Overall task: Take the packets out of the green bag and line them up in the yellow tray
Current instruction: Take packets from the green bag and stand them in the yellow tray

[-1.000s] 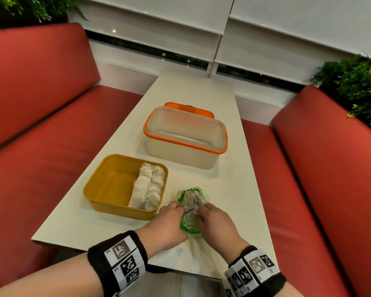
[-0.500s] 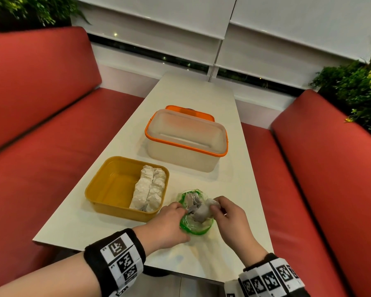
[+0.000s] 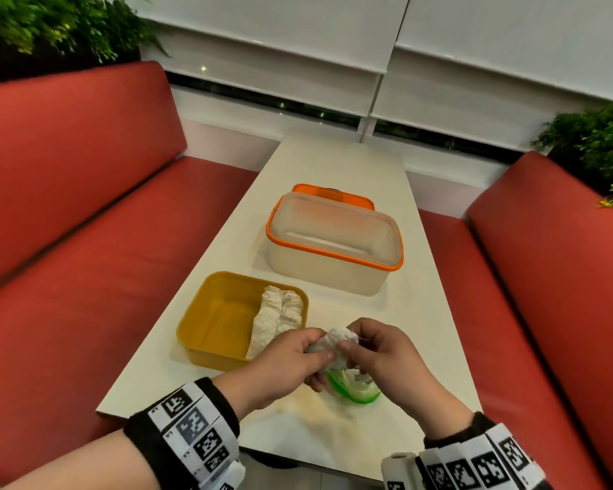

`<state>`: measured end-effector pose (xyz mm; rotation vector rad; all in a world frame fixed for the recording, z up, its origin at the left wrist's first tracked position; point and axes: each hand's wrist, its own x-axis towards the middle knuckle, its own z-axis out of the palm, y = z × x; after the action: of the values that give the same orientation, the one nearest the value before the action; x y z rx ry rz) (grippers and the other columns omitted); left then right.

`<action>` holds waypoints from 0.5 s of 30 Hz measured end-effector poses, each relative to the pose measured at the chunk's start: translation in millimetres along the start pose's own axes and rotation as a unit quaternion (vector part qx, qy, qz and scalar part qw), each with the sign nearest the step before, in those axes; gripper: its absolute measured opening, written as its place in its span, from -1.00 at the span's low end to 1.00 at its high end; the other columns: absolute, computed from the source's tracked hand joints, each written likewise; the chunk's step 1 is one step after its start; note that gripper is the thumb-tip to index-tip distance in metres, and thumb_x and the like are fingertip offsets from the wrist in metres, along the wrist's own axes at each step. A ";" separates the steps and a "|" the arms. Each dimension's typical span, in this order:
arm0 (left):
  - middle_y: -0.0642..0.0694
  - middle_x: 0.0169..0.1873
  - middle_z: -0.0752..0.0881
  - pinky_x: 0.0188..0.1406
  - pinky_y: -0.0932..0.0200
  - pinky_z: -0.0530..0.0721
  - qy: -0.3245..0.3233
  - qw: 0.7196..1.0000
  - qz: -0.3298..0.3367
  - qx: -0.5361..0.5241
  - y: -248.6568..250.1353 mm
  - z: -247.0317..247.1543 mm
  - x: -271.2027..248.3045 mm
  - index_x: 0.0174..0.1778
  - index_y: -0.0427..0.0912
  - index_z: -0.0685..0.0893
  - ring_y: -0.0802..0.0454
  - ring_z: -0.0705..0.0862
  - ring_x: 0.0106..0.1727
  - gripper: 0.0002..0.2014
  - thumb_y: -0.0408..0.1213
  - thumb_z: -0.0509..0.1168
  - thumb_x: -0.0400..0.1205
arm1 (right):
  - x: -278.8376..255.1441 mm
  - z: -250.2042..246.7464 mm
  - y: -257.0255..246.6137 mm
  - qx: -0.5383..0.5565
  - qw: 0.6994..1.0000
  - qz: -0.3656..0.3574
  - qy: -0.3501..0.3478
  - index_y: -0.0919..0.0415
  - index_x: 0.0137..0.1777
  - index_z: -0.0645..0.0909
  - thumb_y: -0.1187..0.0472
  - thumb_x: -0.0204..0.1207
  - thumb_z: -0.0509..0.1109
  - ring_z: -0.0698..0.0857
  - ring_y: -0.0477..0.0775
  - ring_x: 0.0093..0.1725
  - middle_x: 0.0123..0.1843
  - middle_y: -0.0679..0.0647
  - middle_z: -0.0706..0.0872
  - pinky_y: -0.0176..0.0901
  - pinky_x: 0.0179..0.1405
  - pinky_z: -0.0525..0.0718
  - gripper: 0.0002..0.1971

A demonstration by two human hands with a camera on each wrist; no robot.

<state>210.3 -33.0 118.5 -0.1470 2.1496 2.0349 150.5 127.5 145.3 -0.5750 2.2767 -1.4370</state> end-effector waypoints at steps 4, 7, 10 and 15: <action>-0.07 -0.36 0.70 -0.38 0.23 0.62 0.024 0.999 -0.020 -0.019 -7.9 -28.8 -8.6 -0.06 -0.08 0.70 0.08 0.66 -0.36 -0.83 -0.41 0.25 0.67 | 11.2 21.3 -11.7 -0.004 1.000 0.010 -0.019 0.19 -0.30 0.66 0.29 0.46 0.49 0.55 -0.12 -0.46 -0.47 -0.01 0.67 -0.32 -0.42 0.48 -0.87; -0.01 -0.33 0.76 -0.42 0.25 0.60 0.047 0.997 -0.017 -0.059 -11.8 -51.5 -13.8 0.09 0.01 0.69 0.12 0.64 -0.39 -0.71 -0.48 0.25 0.65 | 23.8 41.1 -20.2 0.029 0.999 0.018 -0.019 0.21 -0.30 0.67 0.30 0.49 0.47 0.56 -0.11 -0.47 -0.49 0.02 0.68 -0.30 -0.42 0.51 -0.86; 0.03 -0.45 0.73 -0.48 0.29 0.55 0.092 0.993 -0.019 -0.065 -17.3 -78.5 -19.4 0.04 -0.05 0.69 0.16 0.60 -0.45 -0.74 -0.50 0.23 0.65 | 41.3 58.0 -25.8 0.024 1.000 0.019 0.006 0.23 -0.27 0.64 0.28 0.55 0.42 0.57 -0.06 -0.45 -0.45 0.08 0.70 -0.24 -0.41 0.54 -0.85; -0.29 -0.12 0.77 -0.47 0.28 0.57 0.197 0.975 -0.038 -0.092 -38.4 -119.3 -21.1 -0.04 -0.17 0.70 0.07 0.65 -0.38 -0.84 -0.43 0.22 0.67 | 68.3 80.1 -21.8 -0.182 0.982 0.011 -0.045 -0.01 -0.27 0.50 0.23 0.53 0.40 0.70 0.04 -0.23 -0.25 0.06 0.72 -0.16 -0.23 0.59 -0.80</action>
<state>231.0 -155.3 90.9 -0.7039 2.1102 2.3145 137.9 22.5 126.0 -0.7022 2.4766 -0.9644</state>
